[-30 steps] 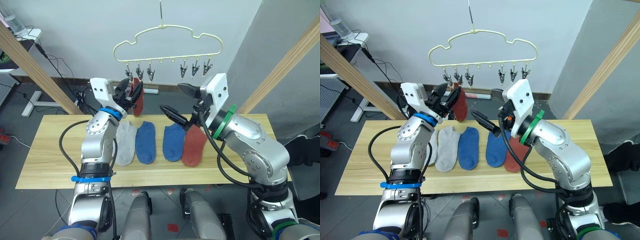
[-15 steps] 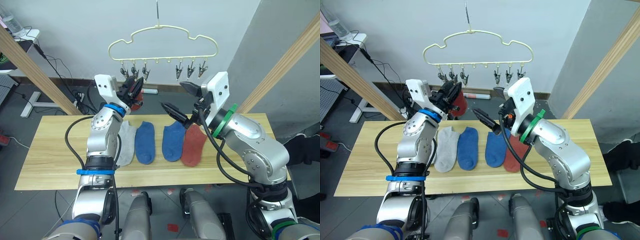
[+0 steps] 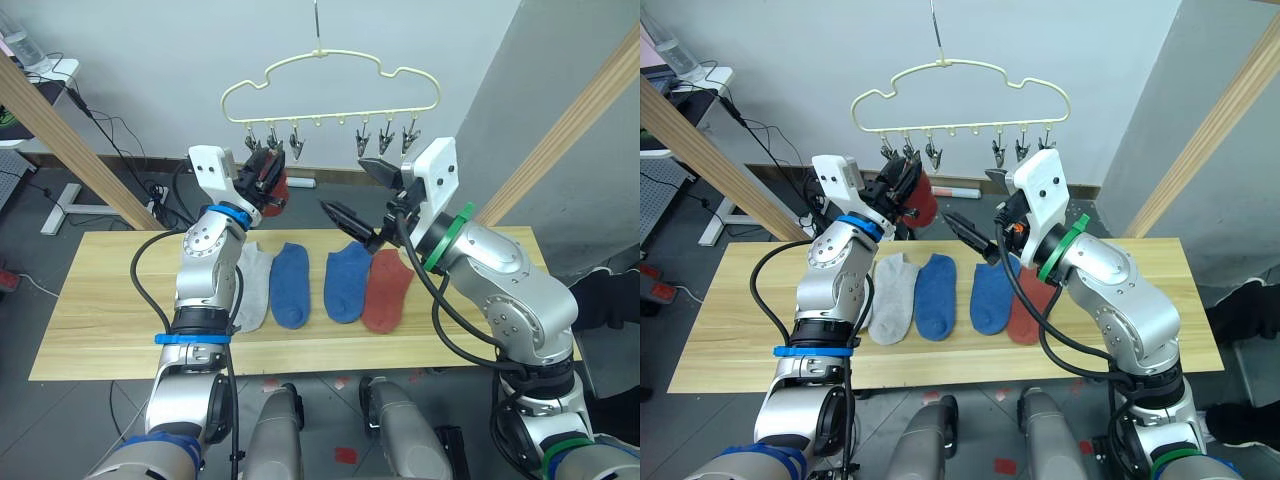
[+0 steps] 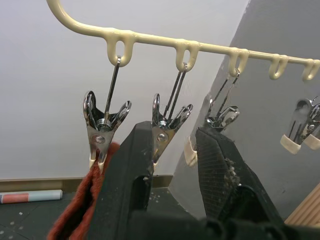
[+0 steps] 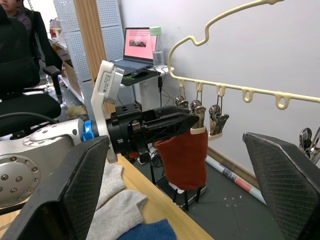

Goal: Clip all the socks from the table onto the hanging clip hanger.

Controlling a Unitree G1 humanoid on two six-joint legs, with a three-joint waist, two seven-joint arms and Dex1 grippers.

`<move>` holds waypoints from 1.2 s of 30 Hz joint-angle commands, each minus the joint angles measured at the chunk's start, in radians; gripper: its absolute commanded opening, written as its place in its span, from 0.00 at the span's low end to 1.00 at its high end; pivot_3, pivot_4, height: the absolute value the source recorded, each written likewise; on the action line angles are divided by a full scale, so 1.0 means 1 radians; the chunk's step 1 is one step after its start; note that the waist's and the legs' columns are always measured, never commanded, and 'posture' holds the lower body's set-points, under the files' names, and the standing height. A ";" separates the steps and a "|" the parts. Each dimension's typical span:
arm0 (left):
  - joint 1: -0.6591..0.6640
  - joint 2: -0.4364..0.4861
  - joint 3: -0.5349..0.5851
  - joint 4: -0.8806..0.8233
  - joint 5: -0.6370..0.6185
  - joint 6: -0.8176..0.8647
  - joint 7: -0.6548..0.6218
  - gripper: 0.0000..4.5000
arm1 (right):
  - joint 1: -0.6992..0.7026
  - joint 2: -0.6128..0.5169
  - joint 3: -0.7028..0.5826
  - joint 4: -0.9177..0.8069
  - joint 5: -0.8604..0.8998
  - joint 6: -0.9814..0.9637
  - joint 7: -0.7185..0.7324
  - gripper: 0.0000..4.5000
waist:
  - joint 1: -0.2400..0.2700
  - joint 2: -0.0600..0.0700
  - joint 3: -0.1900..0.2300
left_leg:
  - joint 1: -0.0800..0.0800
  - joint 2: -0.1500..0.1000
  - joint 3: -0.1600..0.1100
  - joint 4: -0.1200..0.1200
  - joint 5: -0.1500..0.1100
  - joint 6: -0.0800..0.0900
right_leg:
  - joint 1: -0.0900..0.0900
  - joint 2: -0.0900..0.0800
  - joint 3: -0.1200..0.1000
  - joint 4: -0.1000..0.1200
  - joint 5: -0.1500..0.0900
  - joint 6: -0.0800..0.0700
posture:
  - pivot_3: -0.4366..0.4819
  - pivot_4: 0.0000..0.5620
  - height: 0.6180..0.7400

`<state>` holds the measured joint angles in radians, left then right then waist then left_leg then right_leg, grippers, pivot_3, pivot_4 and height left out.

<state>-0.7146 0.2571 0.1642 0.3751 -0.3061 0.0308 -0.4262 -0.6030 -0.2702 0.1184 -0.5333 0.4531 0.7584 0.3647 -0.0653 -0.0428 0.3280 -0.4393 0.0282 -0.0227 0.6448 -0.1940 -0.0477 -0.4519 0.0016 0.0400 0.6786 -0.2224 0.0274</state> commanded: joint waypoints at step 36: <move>-0.105 0.020 0.009 0.095 0.021 -0.103 -0.011 0.34 | -0.012 0.017 -0.012 -0.040 0.012 0.006 -0.016 1.00 | 0.000 0.000 0.000 | 0.000 0.000 0.000 0.000 0.000 0.000 | 0.000 0.000 0.000 0.000 0.000 0.000 | 0.35 0.46 1.00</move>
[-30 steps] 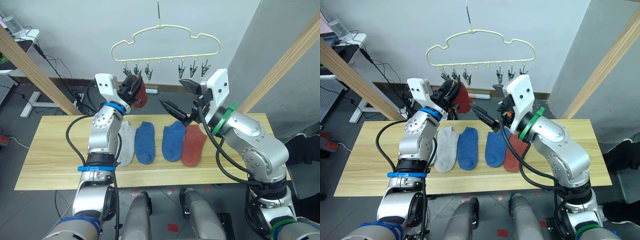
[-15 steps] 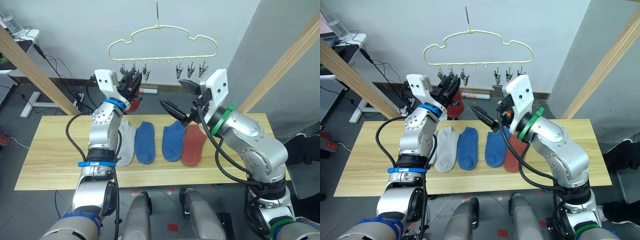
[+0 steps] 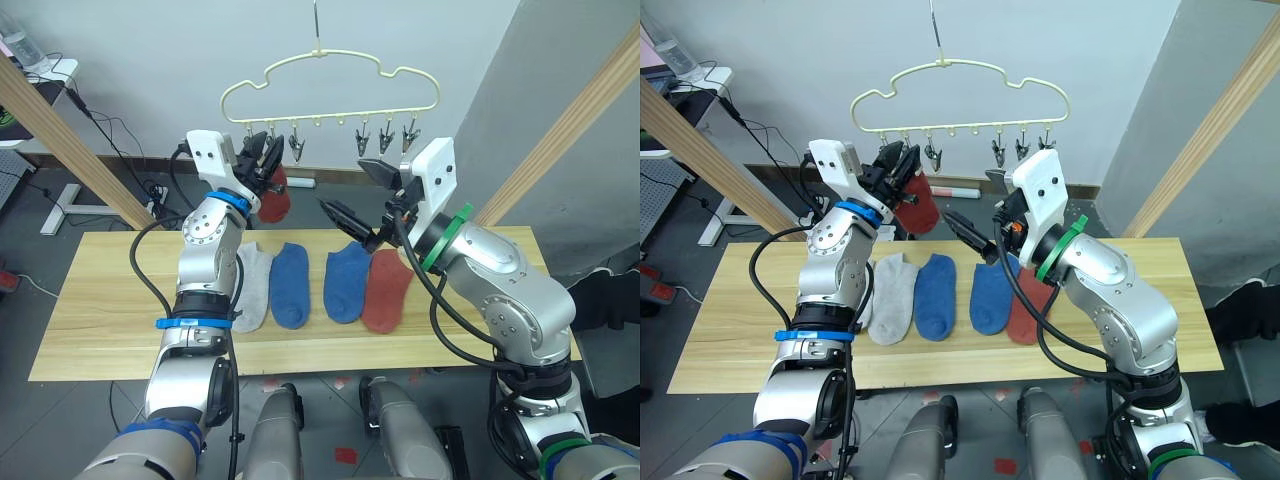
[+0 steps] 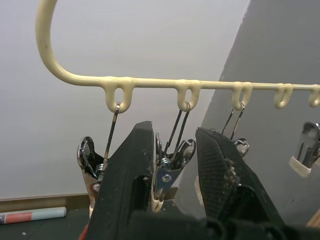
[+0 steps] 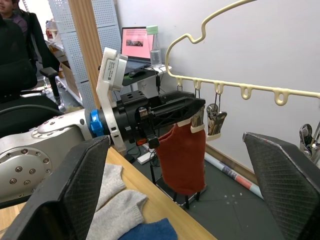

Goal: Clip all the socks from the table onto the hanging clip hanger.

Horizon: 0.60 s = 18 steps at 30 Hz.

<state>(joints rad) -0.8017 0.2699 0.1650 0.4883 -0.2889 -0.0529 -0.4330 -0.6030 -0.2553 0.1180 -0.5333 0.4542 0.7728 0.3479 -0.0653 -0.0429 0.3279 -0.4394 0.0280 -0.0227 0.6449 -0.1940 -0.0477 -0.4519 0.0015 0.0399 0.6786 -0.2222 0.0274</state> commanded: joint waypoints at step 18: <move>-0.019 0.018 0.002 0.004 0.017 -0.010 -0.006 0.05 | -0.013 0.006 -0.013 -0.033 0.011 -0.004 -0.002 1.00 | 0.000 0.000 0.000 | 0.000 0.000 0.000 0.000 0.000 0.000 | 0.000 0.000 0.000 0.000 0.000 0.000 | 0.36 0.46 1.00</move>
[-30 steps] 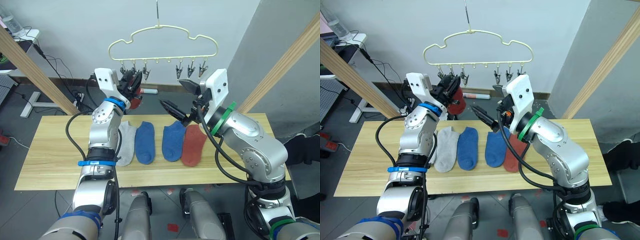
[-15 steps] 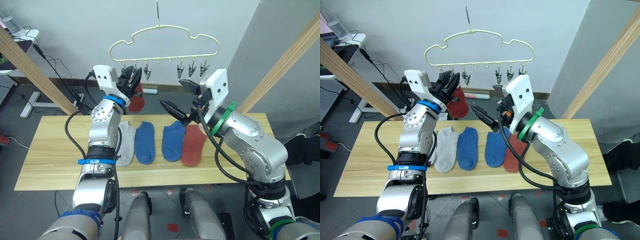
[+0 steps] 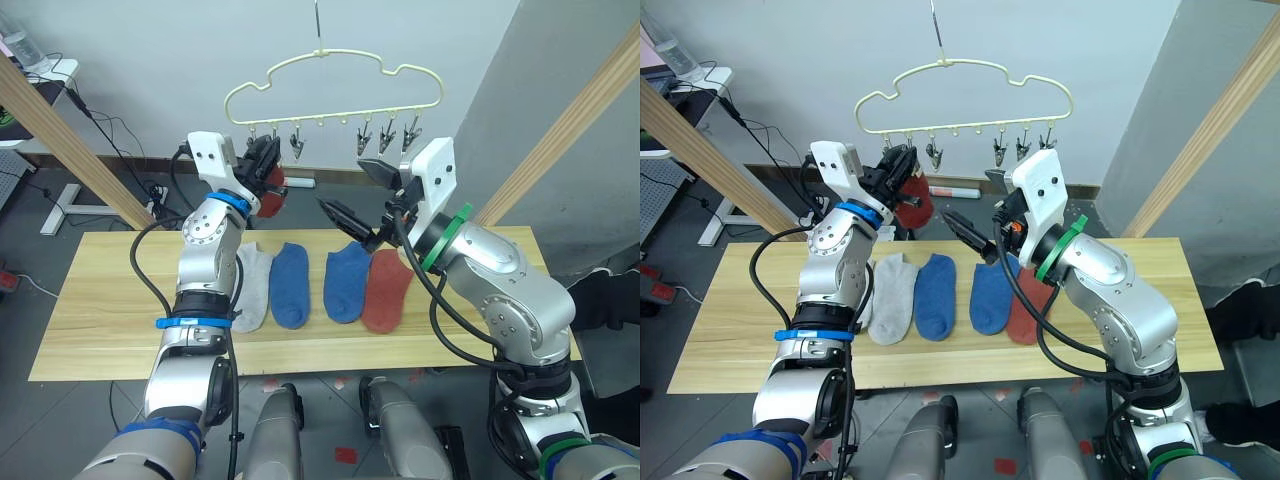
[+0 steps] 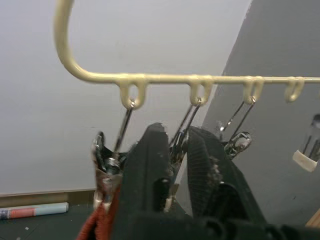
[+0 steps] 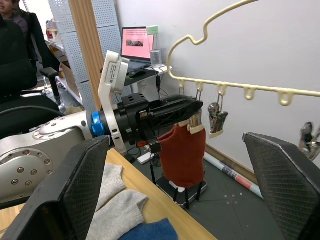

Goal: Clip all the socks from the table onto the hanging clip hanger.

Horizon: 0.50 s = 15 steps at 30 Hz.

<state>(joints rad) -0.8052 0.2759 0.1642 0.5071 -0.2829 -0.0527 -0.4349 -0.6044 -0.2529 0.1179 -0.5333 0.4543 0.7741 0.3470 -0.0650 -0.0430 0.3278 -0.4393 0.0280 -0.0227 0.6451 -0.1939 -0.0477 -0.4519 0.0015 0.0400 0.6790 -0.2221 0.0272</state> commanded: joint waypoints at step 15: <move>0.005 0.227 -0.015 -0.322 -0.184 0.696 -0.184 0.04 | 0.140 -0.235 0.127 0.338 -0.219 -0.091 0.102 1.00 | -0.006 -0.002 -0.001 | 0.002 0.000 0.001 0.000 0.000 0.000 | 0.001 0.000 0.001 0.001 0.000 0.000 | 0.38 0.48 1.00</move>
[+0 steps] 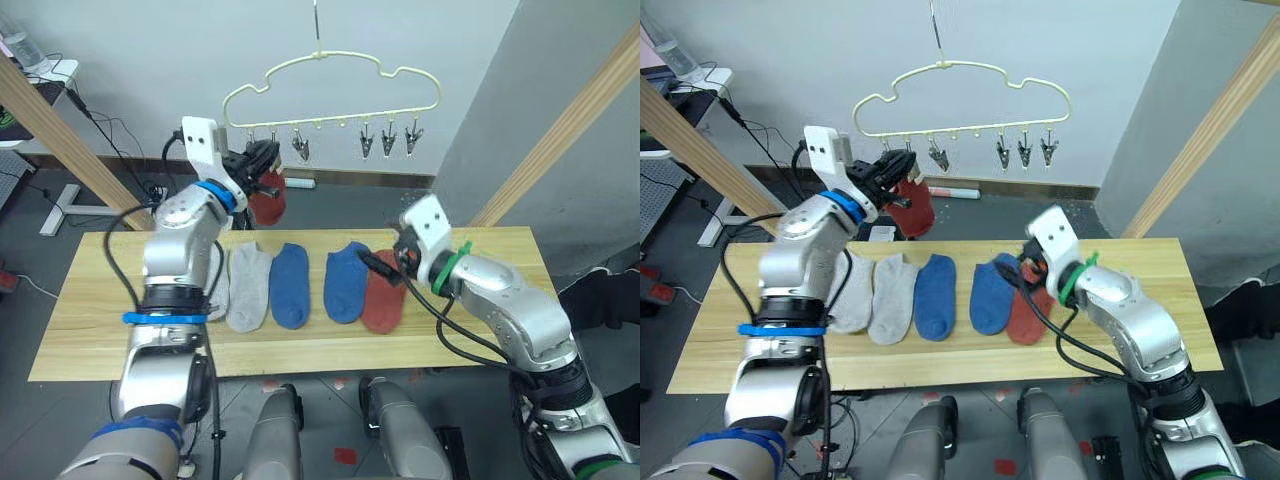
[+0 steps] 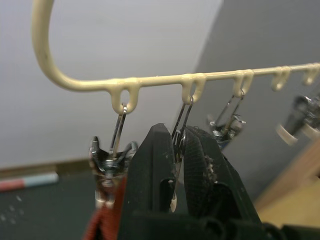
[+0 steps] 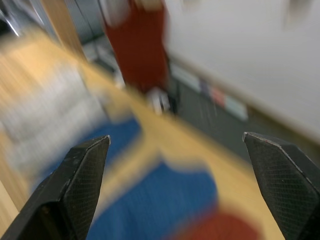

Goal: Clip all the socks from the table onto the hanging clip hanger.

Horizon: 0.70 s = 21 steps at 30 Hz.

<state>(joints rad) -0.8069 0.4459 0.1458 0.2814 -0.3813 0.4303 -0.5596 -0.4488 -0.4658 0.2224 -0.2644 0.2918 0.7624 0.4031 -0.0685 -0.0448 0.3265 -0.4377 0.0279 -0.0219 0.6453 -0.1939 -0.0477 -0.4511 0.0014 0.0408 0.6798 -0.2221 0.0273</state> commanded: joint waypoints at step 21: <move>-0.166 0.142 0.294 -0.084 -0.426 1.054 0.019 0.04 | -0.210 0.147 0.049 0.814 -0.264 -0.377 0.134 1.00 | -0.015 0.000 0.000 | 0.003 0.001 0.000 0.000 0.000 0.000 | 0.002 0.002 0.000 0.001 0.000 -0.001 | 0.40 0.47 1.00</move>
<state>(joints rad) -0.9573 0.5843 0.4096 0.2101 -0.7874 1.4576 -0.5537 -0.6585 -0.3248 0.2792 0.5393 0.0373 0.4057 0.5255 -0.0834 -0.0448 0.3261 -0.4346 0.0294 -0.0219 0.6449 -0.1938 -0.0483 -0.4495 0.0028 0.0413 0.6804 -0.2216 0.0265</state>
